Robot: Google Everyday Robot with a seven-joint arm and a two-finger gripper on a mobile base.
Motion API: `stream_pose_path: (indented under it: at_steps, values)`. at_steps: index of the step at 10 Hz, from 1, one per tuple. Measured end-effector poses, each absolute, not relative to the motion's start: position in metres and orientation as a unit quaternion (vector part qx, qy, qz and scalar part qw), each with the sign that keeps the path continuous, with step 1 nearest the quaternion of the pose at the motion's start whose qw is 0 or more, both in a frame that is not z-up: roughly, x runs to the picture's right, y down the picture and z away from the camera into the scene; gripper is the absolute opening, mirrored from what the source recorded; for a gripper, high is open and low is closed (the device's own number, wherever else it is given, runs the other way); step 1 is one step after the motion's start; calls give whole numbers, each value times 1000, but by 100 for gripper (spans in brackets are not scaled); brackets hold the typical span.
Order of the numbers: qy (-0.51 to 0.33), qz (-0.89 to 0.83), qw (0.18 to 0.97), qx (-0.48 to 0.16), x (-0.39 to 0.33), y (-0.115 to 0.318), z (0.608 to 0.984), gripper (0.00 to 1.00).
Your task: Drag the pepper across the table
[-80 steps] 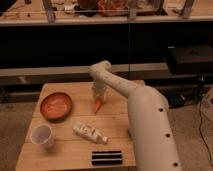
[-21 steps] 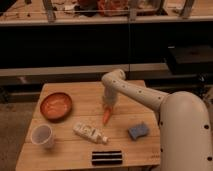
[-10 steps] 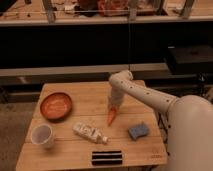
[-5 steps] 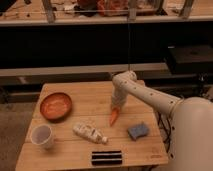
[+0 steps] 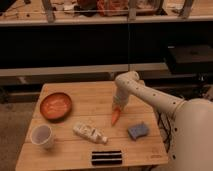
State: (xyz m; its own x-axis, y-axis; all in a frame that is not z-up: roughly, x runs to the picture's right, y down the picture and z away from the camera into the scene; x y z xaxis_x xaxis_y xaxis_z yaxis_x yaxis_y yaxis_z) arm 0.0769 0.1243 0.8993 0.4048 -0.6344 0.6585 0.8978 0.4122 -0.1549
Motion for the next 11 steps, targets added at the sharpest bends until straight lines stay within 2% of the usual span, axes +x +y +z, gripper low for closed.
stream_pose_path:
  at_steps: [11]
  values:
    - [-258,-459,812,-253,99,127,894,0]
